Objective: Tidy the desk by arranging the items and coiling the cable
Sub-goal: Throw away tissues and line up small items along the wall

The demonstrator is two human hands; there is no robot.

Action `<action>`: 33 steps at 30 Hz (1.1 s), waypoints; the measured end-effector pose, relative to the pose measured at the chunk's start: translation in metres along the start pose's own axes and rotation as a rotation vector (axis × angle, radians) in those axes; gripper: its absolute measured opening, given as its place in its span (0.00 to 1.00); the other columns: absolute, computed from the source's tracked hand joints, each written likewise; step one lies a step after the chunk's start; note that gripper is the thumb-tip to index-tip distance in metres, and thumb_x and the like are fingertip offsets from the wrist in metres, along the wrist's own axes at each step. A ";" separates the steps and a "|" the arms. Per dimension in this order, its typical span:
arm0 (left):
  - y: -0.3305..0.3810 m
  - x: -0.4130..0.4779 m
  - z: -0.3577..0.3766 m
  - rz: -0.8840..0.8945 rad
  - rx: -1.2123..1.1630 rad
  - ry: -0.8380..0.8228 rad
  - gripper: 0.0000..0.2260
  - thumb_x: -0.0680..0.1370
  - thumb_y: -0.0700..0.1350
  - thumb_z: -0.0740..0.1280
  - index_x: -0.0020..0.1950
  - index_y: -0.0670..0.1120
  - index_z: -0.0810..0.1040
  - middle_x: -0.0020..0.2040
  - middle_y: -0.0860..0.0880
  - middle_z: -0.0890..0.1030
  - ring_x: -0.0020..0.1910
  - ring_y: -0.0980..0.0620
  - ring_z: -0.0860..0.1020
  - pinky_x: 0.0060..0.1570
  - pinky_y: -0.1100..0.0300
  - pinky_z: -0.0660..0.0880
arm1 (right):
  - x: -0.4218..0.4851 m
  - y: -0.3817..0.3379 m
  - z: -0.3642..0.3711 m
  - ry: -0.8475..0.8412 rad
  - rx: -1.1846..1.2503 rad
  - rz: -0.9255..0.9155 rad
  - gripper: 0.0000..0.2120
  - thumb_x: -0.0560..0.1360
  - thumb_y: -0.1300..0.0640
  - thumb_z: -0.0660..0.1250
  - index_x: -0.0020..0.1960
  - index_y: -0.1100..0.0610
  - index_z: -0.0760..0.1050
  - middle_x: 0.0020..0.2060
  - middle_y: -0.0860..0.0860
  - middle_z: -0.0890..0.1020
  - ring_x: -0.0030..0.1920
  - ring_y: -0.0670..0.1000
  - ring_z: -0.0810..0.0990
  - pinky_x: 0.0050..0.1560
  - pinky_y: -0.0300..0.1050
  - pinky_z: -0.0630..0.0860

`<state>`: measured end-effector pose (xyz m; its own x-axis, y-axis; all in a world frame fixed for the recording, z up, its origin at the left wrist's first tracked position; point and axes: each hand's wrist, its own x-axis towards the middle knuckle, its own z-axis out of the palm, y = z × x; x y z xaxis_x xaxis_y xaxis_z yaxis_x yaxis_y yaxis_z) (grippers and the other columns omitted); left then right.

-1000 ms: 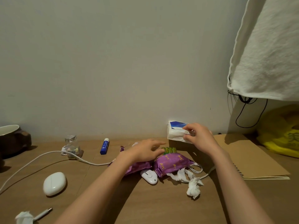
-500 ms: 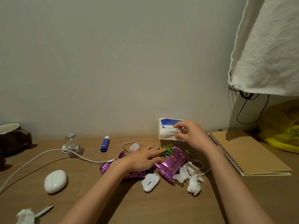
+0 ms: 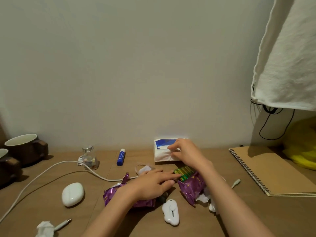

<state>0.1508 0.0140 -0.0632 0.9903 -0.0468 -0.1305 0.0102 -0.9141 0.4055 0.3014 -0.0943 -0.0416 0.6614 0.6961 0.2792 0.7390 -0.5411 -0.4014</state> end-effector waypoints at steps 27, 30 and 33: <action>-0.034 -0.106 -0.024 -0.093 -0.043 0.519 0.27 0.68 0.70 0.58 0.65 0.63 0.70 0.59 0.67 0.70 0.62 0.64 0.65 0.62 0.61 0.66 | -0.030 -0.076 -0.013 -0.112 0.106 -0.193 0.11 0.77 0.57 0.64 0.58 0.49 0.80 0.55 0.47 0.80 0.47 0.45 0.78 0.50 0.41 0.74; -0.039 -0.117 -0.010 -0.126 -0.032 0.457 0.34 0.64 0.74 0.58 0.68 0.65 0.64 0.61 0.66 0.66 0.64 0.64 0.60 0.65 0.59 0.64 | -0.031 -0.088 0.010 -0.124 0.035 -0.177 0.13 0.78 0.56 0.63 0.61 0.48 0.77 0.61 0.48 0.78 0.54 0.48 0.78 0.53 0.44 0.76; -0.046 -0.123 0.002 -0.148 0.042 0.453 0.37 0.62 0.75 0.58 0.70 0.64 0.63 0.66 0.63 0.67 0.66 0.60 0.61 0.64 0.58 0.64 | -0.027 -0.093 0.034 -0.144 -0.013 -0.139 0.16 0.79 0.56 0.61 0.66 0.48 0.74 0.64 0.48 0.76 0.61 0.50 0.76 0.58 0.47 0.75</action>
<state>0.0283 0.0610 -0.0672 0.9393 0.2570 0.2275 0.1593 -0.9136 0.3740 0.2104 -0.0468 -0.0413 0.5286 0.8243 0.2028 0.8240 -0.4409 -0.3558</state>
